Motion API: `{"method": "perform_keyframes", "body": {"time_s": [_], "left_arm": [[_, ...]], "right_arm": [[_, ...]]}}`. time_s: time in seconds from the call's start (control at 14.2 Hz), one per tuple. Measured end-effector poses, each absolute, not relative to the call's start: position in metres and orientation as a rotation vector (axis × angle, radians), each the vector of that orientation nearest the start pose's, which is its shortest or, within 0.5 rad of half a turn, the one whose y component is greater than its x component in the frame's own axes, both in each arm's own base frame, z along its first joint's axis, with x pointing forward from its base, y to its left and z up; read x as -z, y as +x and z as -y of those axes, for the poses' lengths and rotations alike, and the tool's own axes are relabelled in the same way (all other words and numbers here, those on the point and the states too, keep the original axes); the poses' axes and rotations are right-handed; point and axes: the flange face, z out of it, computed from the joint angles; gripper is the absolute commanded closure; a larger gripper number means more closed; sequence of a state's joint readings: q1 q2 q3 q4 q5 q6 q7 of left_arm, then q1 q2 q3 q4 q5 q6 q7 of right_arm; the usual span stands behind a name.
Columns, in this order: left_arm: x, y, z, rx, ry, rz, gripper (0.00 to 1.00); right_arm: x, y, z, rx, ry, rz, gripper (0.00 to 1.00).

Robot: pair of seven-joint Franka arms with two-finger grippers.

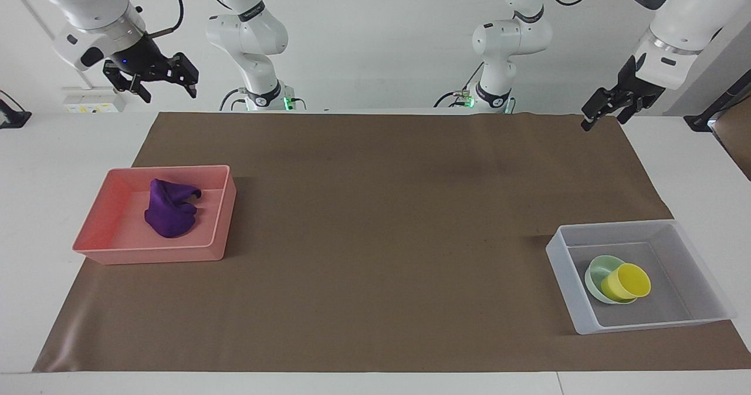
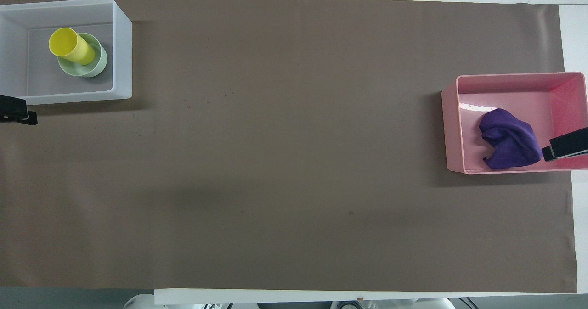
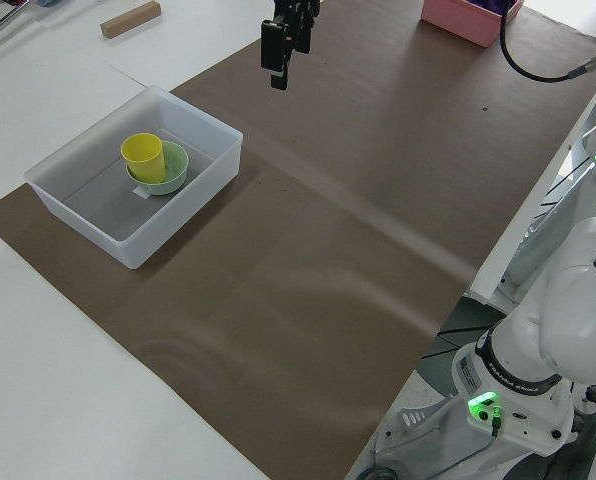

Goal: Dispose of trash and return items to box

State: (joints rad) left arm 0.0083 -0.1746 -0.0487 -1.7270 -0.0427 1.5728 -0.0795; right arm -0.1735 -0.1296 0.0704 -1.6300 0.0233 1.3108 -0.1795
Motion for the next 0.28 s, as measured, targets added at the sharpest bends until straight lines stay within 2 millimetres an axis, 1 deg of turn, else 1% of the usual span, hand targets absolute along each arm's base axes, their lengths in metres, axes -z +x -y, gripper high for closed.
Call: {"method": "perform_keyframes", "body": {"time_s": [0.14,0.28], "left_arm": [[-0.6534,0.5023,0.0312,0.037,-3.175,0.001,0.00],[-0.6526,0.5079,0.0342,0.018,-3.173,-0.040,0.00]], "right_arm": [[-0.6445,0.4826,0.0444,-0.288,-3.085,0.122,0.00],[-0.6445,0.4825,0.0444,-0.288,-3.085,0.122,0.00]]}}
